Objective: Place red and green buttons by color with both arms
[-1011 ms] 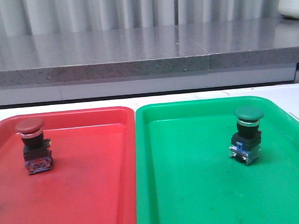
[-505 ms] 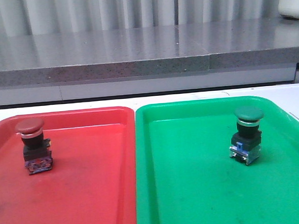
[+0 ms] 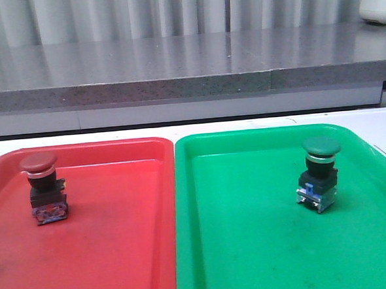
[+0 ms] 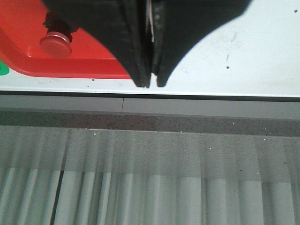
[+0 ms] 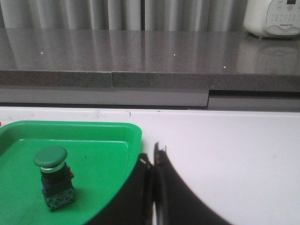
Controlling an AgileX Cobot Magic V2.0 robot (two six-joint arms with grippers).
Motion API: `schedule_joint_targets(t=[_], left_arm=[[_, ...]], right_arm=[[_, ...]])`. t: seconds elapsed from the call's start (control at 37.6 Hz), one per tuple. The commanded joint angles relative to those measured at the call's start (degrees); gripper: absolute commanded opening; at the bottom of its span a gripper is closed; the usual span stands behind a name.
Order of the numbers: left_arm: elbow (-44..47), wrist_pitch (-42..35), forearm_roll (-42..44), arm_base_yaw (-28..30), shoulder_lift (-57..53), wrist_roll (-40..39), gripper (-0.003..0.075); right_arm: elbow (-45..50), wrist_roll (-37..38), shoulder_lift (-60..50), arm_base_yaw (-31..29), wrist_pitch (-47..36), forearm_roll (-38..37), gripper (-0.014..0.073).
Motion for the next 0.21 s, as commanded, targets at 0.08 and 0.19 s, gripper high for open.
schedule_joint_targets(t=[0.08,0.19], left_arm=[[1.5,-4.8,-0.2,0.0,-0.9,0.1,-0.0020],[1.5,-4.8,-0.2,0.0,-0.9,0.1,-0.0020]], right_arm=[[-0.3,-0.5,-0.9,-0.2,-5.2,-0.3,-0.0070],[-0.3,-0.5,-0.9,-0.2,-5.2,-0.3,-0.0070]])
